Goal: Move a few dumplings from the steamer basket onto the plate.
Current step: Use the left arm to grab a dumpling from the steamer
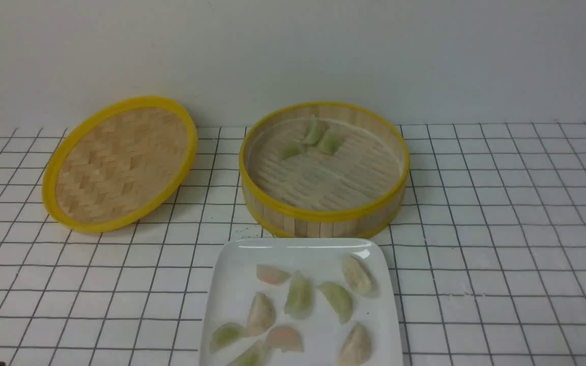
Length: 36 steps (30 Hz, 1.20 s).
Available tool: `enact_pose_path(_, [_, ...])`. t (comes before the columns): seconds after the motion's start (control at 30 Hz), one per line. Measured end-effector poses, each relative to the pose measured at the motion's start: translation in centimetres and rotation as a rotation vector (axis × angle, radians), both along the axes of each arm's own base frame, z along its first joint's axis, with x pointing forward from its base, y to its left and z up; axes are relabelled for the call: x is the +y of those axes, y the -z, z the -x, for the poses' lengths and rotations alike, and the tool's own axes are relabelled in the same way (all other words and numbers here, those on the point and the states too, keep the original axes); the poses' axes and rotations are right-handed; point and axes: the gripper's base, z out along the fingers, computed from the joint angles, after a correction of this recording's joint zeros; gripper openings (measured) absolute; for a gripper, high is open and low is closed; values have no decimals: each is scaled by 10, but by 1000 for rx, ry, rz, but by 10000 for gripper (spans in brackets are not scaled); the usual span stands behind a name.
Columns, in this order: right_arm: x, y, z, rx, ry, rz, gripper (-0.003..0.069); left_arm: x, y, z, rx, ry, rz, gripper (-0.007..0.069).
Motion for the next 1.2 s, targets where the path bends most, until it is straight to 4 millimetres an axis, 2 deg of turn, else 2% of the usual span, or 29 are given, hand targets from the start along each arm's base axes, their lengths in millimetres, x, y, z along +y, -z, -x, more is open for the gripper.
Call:
enact_pose_path(0.77, [0,0,0,0,0,1,-13,0,0,0,0,0,1,-6])
enact_pose_path(0.8, [0,0,0,0,0,1,-13,-1,-1,0,-14,-3,40,-6])
enact_pose_path(0.97, [0,0,0,0,0,1,-13,-3,-19,-4,-204,-31,296,-6])
enact_pose_path(1.0, [0,0,0,0,0,1,-13,-1,-30,-5,-325,-50,389,-6])
enact_pose_path(1.1, [0,0,0,1,0,1,-13,7,-47,-2,-527,-98,516,-6])
enact_pose_path(1.2, [0,0,0,1,0,1,-13,15,-67,4,-726,-139,588,-6])
